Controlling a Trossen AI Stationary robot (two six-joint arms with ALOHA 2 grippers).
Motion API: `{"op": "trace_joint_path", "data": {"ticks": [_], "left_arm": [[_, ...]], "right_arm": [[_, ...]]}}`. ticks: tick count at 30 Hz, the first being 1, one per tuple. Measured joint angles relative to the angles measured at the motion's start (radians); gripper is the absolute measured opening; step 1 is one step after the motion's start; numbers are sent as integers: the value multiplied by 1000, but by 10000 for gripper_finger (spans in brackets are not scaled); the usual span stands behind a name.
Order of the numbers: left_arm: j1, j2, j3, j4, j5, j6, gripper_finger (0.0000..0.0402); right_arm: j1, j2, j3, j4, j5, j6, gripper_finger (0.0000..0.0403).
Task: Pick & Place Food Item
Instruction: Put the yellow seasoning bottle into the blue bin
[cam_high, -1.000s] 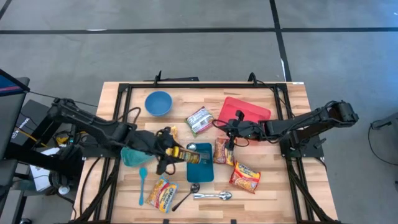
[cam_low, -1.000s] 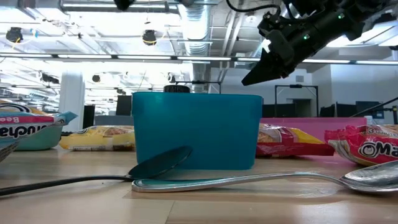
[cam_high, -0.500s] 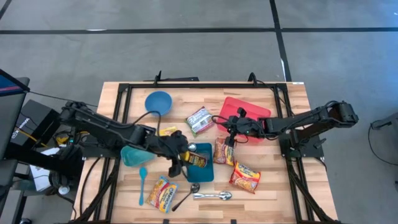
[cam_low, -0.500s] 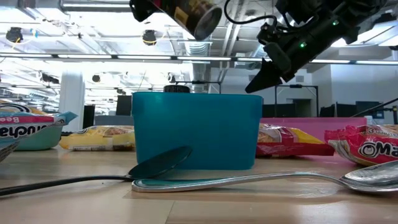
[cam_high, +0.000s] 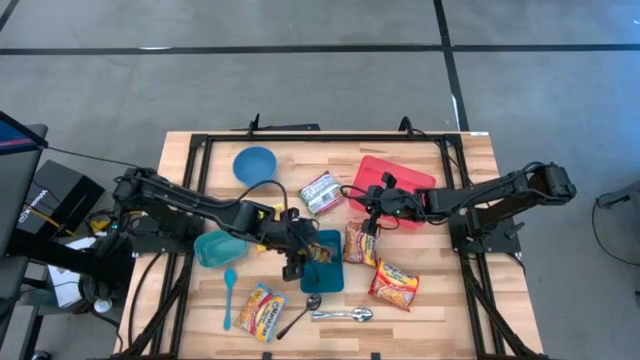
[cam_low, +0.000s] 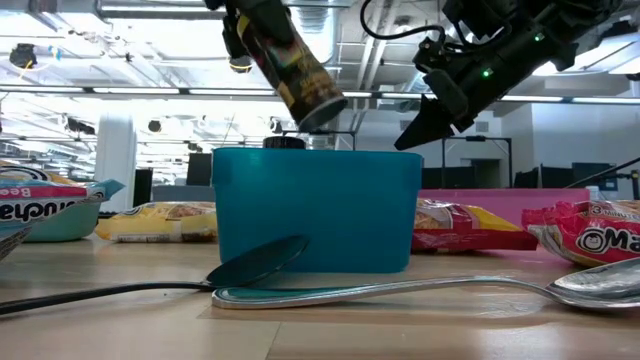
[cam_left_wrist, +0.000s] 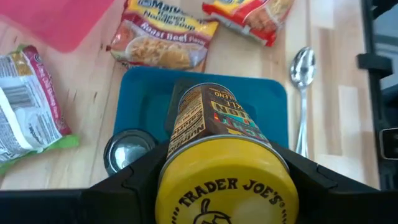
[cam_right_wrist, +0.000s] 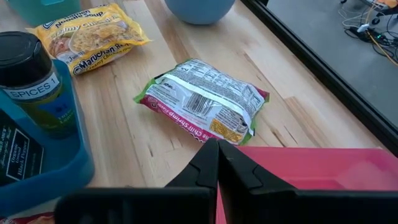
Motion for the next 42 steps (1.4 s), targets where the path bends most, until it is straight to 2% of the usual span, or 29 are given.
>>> {"op": "trace_joint_path", "data": {"ticks": [9,42], "left_arm": [[-2,60,13,-8,86,-5,217],[11,202,13,-21,105,-21,216]], "right_arm": [[0,0,0,0,0,0,0],[0,0,0,-2,0,1,0]]}}
